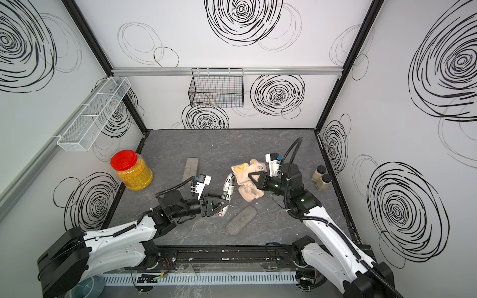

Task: Wipe the eyeglass case
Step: Wipe the dirt from the eyeglass case.

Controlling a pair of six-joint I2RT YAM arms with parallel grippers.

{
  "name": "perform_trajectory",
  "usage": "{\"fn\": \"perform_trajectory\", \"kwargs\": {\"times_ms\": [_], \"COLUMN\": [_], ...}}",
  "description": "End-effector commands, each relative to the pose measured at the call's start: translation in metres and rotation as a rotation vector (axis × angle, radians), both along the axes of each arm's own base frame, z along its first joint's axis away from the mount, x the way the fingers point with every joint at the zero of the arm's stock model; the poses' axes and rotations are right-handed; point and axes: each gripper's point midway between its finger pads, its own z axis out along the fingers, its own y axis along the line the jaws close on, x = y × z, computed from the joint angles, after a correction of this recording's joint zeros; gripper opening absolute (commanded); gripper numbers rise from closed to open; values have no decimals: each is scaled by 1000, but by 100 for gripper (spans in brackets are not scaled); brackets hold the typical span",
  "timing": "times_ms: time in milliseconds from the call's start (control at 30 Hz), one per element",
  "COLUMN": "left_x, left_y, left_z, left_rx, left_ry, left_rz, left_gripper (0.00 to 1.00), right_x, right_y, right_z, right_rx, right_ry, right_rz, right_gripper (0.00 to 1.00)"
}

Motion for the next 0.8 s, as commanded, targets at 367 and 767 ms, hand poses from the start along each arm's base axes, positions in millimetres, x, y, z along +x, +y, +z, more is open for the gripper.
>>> {"fn": "perform_trajectory", "kwargs": {"times_ms": [367, 767], "left_x": [-20, -22], "left_y": [-1, -5], "left_z": [25, 29], "left_rx": [-66, -75], "left_ry": [-133, -137], "left_rz": [-115, -122], "left_gripper": [56, 55], "right_x": [-31, -28], "right_y": [40, 38], "right_z": [42, 66], "right_rx": [14, 28], "right_ry": [-103, -182], "right_rz": [328, 310], "right_gripper": [0, 0]}}
